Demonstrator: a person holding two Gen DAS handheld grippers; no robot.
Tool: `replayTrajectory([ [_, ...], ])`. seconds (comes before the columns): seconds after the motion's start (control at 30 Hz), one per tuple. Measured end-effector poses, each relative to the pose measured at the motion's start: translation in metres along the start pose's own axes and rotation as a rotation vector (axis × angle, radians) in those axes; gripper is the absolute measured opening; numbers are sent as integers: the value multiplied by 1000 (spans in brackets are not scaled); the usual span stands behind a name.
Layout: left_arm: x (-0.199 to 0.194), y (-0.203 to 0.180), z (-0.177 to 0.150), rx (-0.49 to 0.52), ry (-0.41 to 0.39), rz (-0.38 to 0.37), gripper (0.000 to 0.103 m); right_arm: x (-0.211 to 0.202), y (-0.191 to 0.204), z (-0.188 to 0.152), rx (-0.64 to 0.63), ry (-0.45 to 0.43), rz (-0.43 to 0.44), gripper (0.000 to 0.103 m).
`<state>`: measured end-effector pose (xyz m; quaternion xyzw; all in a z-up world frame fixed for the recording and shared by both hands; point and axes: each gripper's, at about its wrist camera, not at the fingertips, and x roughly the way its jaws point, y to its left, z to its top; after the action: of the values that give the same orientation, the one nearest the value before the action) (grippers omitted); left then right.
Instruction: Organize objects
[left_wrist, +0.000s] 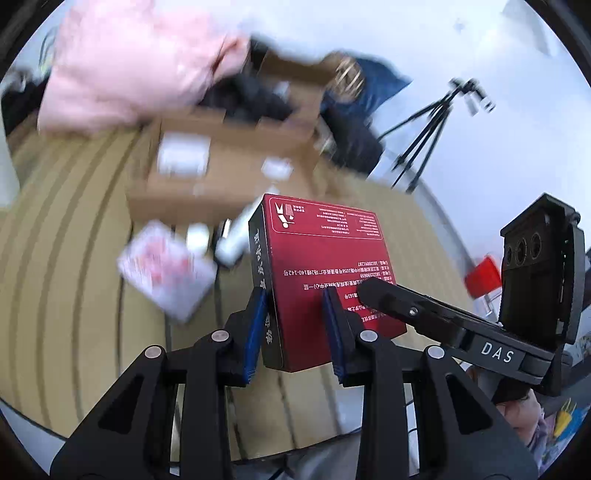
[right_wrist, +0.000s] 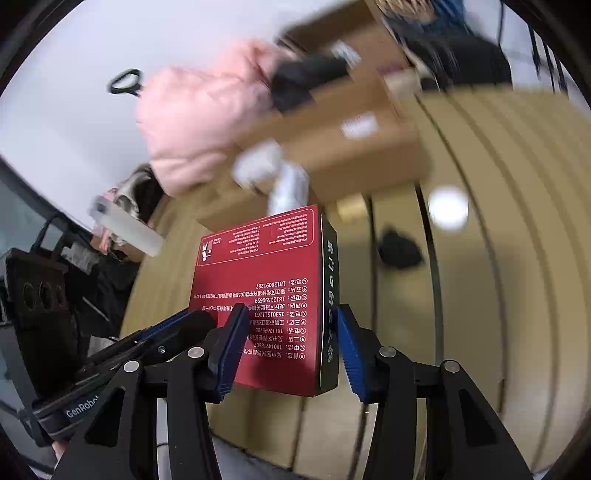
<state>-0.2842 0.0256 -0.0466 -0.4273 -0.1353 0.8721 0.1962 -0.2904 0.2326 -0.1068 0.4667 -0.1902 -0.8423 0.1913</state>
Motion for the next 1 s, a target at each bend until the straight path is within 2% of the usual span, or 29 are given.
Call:
replayTrajectory([
  [0.1,-35,-18,54,11,-17,-27,27,-46,34,31,-76,-85,24,51],
  [0.17,-55,-34,97,22,-59,-23,27,-73,54,59,-116,-119,33,51],
  [0.23,-71,-54,129,74,-108,-12,27,-95,68,88,-131,-145,57,50],
  [0.33,-78,-71,164,92,-144,9,27,-123,92,130,-178,-196,42,50],
  [0.4,-69,-69,183,67,-130,8,27,-129,97,158,-173,-205,42,50],
  [0.57,-12,-49,204,-22,-13,-22,27,-103,76,210,-104,-140,18,50],
  [0.67,39,-37,205,-32,53,-3,27,-74,52,226,-92,-77,-18,50],
  [0.83,141,4,203,-142,182,4,27,2,-4,248,-20,49,-77,50],
  [1.0,206,30,208,-182,252,29,27,75,-49,261,6,130,-146,50],
])
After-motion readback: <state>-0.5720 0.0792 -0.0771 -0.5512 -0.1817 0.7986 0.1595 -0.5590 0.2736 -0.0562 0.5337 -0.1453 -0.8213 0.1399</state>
